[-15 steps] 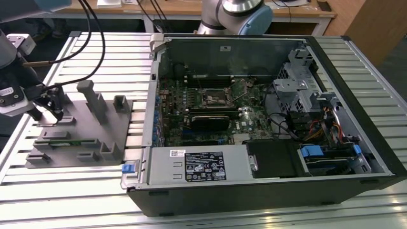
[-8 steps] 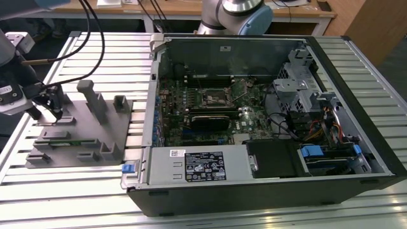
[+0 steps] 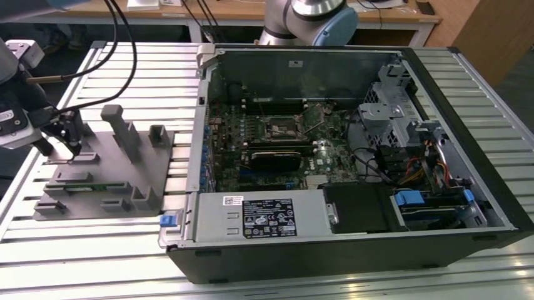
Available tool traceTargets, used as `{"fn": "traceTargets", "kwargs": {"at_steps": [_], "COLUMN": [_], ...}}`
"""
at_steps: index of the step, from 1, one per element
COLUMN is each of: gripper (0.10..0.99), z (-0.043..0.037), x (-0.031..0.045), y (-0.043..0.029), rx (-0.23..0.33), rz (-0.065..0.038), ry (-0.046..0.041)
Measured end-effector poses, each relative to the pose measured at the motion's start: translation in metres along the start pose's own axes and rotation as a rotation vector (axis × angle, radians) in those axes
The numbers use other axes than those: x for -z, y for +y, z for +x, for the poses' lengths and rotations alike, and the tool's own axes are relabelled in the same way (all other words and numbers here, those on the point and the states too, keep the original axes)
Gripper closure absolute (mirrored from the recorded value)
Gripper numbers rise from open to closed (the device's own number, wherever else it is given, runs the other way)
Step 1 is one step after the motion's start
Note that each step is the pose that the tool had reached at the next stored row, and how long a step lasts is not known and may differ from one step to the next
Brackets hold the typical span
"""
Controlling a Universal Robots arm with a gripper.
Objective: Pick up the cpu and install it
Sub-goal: 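Pick up the cpu and move it towards the insertion slot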
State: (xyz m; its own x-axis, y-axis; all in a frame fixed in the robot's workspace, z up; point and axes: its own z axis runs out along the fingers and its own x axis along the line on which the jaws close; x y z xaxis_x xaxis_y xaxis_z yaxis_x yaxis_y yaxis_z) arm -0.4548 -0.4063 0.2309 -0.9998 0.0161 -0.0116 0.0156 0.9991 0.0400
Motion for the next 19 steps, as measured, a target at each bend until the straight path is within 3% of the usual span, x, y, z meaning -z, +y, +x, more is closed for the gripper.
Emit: {"fn": "traceTargets", "kwargs": {"at_steps": [19], "gripper": [0.553], "z": [0.0000], "x": [0.0043], "y": [0.0001], "rx": [0.000], "rz": [0.000], "ry": [0.0004]}}
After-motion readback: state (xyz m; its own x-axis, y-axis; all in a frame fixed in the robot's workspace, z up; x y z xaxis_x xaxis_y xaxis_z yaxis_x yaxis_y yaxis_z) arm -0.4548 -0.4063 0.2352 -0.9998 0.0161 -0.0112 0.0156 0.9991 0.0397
